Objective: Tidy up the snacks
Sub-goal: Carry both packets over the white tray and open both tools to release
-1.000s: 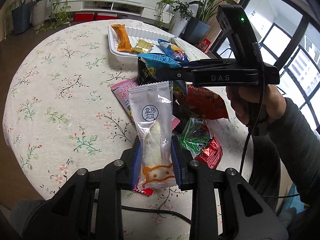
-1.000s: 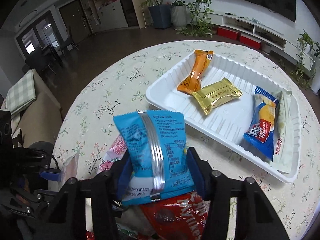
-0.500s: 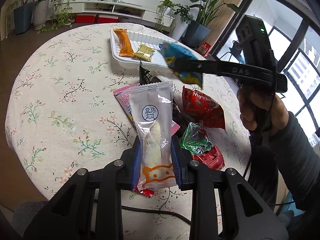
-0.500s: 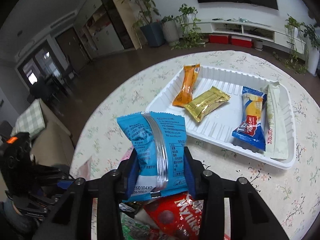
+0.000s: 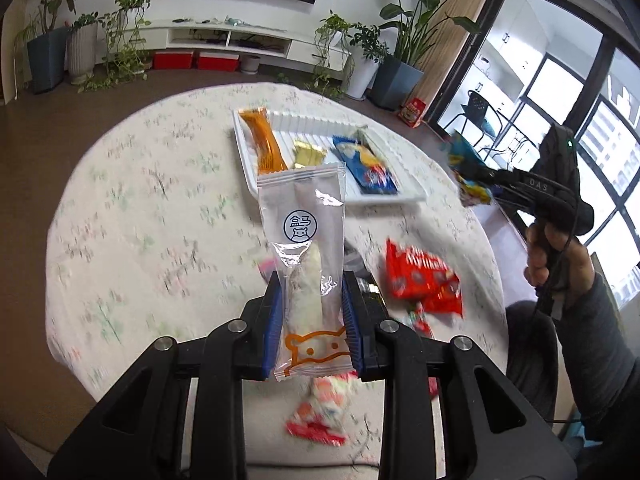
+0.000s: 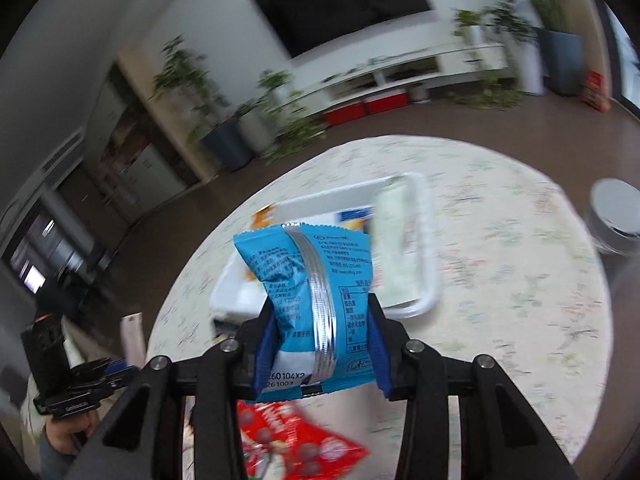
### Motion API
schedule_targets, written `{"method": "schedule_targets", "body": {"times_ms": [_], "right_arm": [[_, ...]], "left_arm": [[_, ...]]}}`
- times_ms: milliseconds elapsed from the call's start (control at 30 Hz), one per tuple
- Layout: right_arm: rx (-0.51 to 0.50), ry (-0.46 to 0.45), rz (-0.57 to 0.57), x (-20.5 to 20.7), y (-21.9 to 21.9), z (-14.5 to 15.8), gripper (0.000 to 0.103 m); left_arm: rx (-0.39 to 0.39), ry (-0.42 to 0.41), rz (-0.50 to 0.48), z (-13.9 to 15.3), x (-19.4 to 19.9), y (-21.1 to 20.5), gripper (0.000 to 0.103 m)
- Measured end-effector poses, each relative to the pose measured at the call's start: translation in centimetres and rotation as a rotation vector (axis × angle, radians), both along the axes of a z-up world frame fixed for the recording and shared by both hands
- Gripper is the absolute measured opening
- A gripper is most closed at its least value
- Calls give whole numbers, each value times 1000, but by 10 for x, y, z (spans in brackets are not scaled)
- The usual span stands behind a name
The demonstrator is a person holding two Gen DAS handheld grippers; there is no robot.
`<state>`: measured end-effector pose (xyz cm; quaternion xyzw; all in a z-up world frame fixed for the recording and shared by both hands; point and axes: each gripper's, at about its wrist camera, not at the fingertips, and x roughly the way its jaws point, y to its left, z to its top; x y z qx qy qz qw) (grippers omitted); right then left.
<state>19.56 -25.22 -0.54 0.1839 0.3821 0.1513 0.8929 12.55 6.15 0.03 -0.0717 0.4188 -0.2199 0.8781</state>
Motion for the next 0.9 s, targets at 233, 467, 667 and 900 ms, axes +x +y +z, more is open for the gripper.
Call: {"method": "schedule_targets", "body": {"times_ms": [233, 467, 667, 900], "right_arm": [[-79, -49, -144, 23, -25, 35, 43], [-155, -97, -43, 82, 27, 55, 43], [-237, -15, 48, 137, 75, 26, 43], [-294, 82, 98, 169, 105, -19, 43]], "left_arm": [[62, -46, -14, 34, 74, -14, 25], [114, -34, -32, 42, 154, -48, 25], [172, 42, -57, 0, 201, -86, 25], [228, 70, -87, -37, 221, -108, 26]]}}
